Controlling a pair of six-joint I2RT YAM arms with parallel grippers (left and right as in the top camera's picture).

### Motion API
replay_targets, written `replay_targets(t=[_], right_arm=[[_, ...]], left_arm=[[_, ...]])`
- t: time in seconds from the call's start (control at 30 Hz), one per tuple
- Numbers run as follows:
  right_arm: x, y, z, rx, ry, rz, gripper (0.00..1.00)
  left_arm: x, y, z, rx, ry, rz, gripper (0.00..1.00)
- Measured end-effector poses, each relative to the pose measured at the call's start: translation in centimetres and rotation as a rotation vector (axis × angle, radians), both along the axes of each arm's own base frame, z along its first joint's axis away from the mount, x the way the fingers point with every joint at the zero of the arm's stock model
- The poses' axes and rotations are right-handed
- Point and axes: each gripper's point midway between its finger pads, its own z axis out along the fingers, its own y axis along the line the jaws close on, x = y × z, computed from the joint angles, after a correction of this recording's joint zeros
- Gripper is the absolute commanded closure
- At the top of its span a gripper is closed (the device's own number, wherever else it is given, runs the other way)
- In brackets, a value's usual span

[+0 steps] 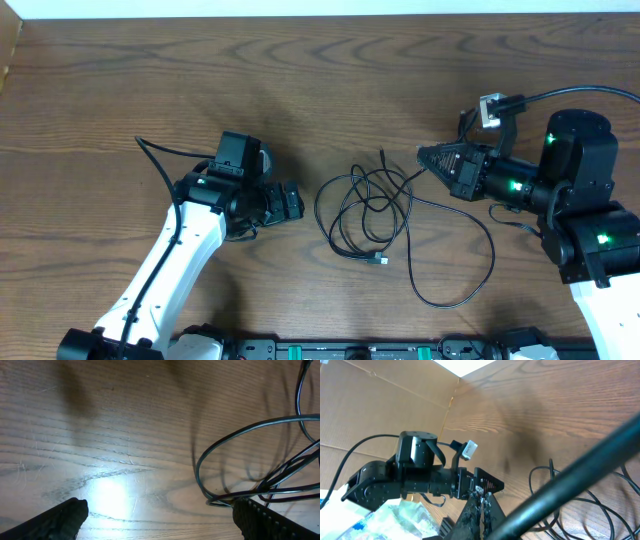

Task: Untangle cables
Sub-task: 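Pull the black cable up and right with the right gripper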

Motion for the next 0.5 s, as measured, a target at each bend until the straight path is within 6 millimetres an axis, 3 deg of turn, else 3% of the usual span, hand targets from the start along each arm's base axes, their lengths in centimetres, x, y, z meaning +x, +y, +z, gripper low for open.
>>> replay_targets(t=[0.5], right_arm=[[0.24, -0.21, -0.11, -0.011, -0.005, -0.015, 0.99]], left_arm=[[-0.01, 0.0, -0.01, 0.0, 0.0, 0.0, 0.02]])
